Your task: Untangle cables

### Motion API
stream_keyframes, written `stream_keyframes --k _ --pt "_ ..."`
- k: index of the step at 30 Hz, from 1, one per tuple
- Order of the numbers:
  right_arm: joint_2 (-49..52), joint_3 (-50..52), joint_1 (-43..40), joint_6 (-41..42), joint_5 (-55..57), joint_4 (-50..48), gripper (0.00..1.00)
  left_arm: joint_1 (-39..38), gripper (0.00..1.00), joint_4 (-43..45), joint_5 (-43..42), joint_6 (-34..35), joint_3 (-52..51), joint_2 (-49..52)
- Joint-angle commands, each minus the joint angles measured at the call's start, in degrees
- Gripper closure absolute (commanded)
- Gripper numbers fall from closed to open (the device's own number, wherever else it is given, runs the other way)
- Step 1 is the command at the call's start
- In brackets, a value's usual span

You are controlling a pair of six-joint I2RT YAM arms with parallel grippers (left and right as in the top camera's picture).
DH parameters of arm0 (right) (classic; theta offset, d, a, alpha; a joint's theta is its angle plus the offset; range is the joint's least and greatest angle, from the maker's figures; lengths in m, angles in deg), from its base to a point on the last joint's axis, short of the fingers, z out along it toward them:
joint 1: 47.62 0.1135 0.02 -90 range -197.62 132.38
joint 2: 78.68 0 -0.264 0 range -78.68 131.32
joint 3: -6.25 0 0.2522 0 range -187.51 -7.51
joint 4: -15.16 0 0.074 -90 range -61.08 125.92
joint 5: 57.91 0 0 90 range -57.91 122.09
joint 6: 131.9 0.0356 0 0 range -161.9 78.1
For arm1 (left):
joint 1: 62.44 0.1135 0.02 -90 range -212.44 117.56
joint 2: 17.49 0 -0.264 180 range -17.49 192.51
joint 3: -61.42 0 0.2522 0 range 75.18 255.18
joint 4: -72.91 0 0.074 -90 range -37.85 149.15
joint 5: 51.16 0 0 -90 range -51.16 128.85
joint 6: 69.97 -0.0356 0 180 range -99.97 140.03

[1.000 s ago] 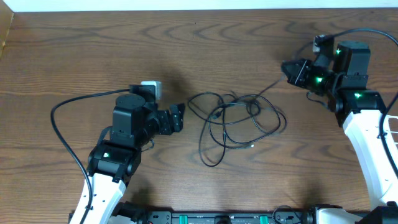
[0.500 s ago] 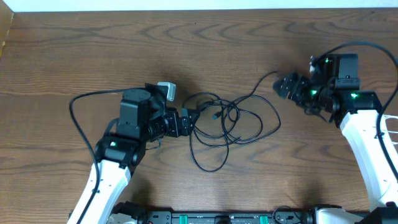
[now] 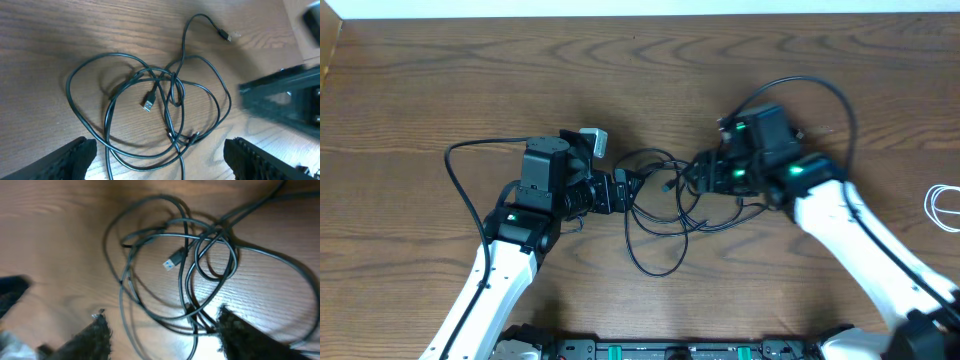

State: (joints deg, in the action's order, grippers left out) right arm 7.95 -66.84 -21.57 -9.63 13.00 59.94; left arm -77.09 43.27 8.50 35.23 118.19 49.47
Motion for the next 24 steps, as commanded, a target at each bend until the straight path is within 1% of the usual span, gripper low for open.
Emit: stream_keyframes --k 1,3,5,9,12,15,16,17,19,21,24 --pt "4.3 0.9 1.6 2.6 6.2 -2.3 0.46 0.3 0.12 -0.2 -0.9 0.0 0.7 -0.1" --pt "7.0 0.9 2.1 3.0 6.1 -4.9 0.51 0.3 0.12 -0.1 -0.9 0.0 0.7 -0.1" --pt "10.0 0.9 2.5 5.1 6.1 -7.5 0.55 0.3 0.12 -0.1 -0.6 0.0 0.7 -0.1" --pt "15.1 0.9 2.7 7.6 6.1 -10.8 0.59 0.3 0.12 -0.2 -0.3 0.0 0.7 -0.1" --pt "18.4 0.9 2.7 10.0 5.3 -12.0 0.62 0.3 0.12 -0.3 -0.3 0.0 0.7 -0.1" --pt "20.5 0.9 2.7 11.9 5.0 -12.0 0.67 0.3 0.12 -0.3 -0.3 0.0 0.7 -0.1" --pt "21.2 0.9 2.7 11.9 5.0 -12.2 0.71 0.3 0.12 -0.3 -0.3 0.0 0.7 -0.1" --pt "21.6 0.9 2.7 11.9 5.0 -12.2 0.77 0.3 0.12 -0.3 -0.3 0.0 0.7 -0.1" --pt "22.0 0.9 2.7 11.9 4.9 -12.2 0.99 0.3 0.12 -0.3 -0.3 0.0 0.7 -0.1" --pt "21.8 0.8 2.6 11.6 3.6 -12.3 0.99 0.3 0.12 -0.3 -0.3 0.0 0.7 -0.1" --pt "20.0 0.4 1.7 5.5 -0.4 -13.8 0.99 0.3 0.12 -0.4 -0.3 0.0 0.7 -0.1"
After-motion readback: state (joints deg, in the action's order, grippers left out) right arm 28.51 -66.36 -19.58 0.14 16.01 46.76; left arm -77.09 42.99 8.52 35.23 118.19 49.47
